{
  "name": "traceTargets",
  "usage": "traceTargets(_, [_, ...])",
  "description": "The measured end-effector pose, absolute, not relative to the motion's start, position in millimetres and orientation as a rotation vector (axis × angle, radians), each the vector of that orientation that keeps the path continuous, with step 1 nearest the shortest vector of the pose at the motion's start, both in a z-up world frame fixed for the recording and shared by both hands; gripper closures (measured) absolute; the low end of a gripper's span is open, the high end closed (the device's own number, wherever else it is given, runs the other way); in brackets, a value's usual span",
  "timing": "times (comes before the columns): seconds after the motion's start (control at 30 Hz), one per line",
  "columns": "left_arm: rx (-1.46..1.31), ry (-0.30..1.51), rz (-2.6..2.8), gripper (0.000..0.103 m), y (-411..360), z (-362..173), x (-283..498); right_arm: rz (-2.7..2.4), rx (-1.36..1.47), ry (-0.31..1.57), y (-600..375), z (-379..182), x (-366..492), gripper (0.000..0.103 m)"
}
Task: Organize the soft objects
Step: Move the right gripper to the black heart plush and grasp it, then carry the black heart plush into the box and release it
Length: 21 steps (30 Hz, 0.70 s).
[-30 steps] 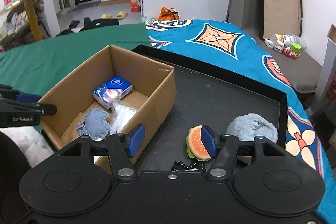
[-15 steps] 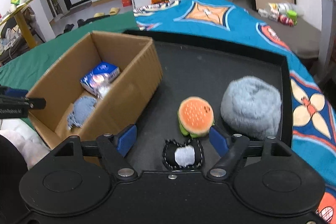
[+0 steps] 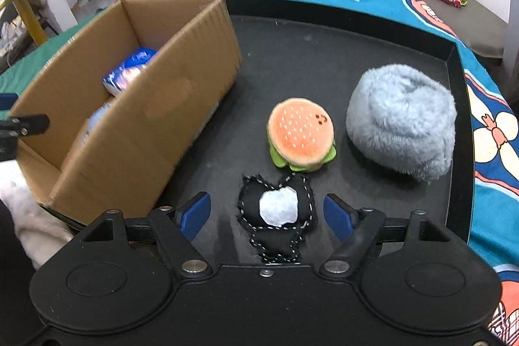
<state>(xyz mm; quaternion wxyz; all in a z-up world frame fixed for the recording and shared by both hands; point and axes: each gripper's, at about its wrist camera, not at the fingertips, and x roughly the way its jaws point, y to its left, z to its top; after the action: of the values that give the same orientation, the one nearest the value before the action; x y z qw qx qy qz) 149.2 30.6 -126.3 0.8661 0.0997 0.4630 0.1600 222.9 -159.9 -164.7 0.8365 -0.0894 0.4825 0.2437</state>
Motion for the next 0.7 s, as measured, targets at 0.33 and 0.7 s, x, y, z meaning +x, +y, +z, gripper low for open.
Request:
traceTargets(0.33, [0.21, 0.972, 0.322, 0.034, 28.5, -128.7, 149.2, 0.531, -0.244, 1.051, -160.4, -174.5, 224.2, 0.061])
traceTargets(0.7, [0.226, 0.953, 0.34, 0.034, 24.2, -124.6, 145.8, 0.535, -0.225, 0.985, -165.3, -154.8, 219.9, 0.063])
